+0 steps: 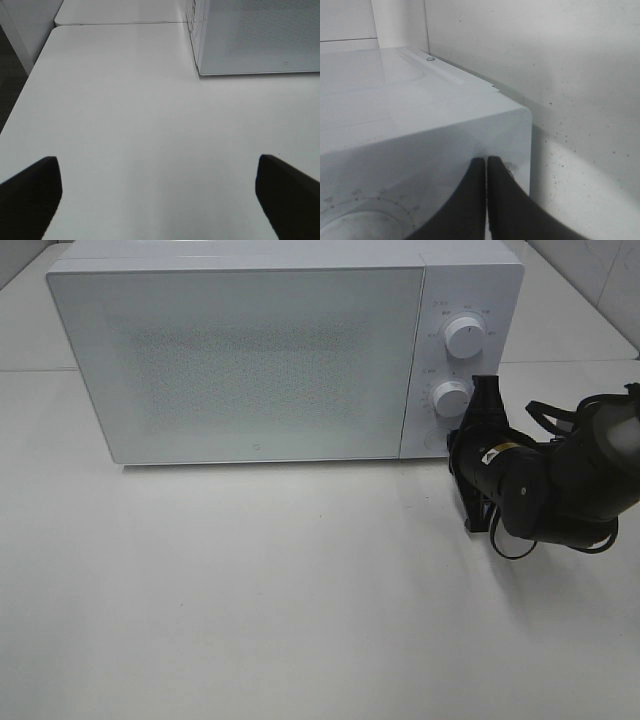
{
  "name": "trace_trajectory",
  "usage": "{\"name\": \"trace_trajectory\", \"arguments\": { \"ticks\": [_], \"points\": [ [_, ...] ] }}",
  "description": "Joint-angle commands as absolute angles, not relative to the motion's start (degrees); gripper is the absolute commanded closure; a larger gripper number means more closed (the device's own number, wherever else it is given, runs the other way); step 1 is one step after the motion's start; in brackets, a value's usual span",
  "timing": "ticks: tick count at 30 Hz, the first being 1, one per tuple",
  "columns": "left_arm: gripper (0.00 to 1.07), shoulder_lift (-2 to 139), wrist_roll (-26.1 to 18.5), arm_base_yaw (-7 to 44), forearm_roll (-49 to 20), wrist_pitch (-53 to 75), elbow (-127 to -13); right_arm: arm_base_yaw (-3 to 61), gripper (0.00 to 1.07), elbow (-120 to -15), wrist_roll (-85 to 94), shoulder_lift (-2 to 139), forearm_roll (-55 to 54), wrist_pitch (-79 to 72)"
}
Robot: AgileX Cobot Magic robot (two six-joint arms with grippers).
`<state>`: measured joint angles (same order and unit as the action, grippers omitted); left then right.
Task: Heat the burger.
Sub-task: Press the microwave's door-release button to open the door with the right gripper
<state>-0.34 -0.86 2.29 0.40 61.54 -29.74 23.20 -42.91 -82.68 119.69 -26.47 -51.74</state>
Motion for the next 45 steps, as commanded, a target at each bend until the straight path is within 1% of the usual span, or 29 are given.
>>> {"name": "trace_trajectory", "arguments": {
  "ticks": [1,12,18,26,30,32,35,45],
  "points": [
    [0.09,-0.4,-0.8,2.06,0.0,61.36,-29.74,23.03,1.06,-43.43,-81.82,119.46,-25.44,-51.97],
    [0.09,-0.4,-0.8,2.06,0.0,61.36,-29.74,24.18,1.06,-46.24,-81.07,119.46,-25.44,-51.97],
    [0.09,-0.4,-0.8,2.06,0.0,61.36,-29.74,24.18,1.06,-46.29,-79.01,119.46,-27.85,-53.0],
    [0.09,-0.4,-0.8,2.06,0.0,61.36,-29.74,24.35,1.06,-46.75,-79.07,119.46,-28.25,-57.93],
    [0.09,-0.4,-0.8,2.06,0.0,61.36,-29.74,24.35,1.06,-46.75,-80.5,121.07,-28.42,-64.46],
    [0.09,-0.4,-0.8,2.06,0.0,61.36,-29.74,24.35,1.06,-46.87,-81.3,121.7,-28.13,-65.26],
    [0.09,-0.4,-0.8,2.06,0.0,61.36,-29.74,24.35,1.06,-48.64,-83.59,123.87,-26.7,-66.81],
    [0.09,-0.4,-0.8,2.06,0.0,61.36,-29.74,24.35,1.06,-52.54,-81.88,124.62,-26.7,-70.59]
  ]
}}
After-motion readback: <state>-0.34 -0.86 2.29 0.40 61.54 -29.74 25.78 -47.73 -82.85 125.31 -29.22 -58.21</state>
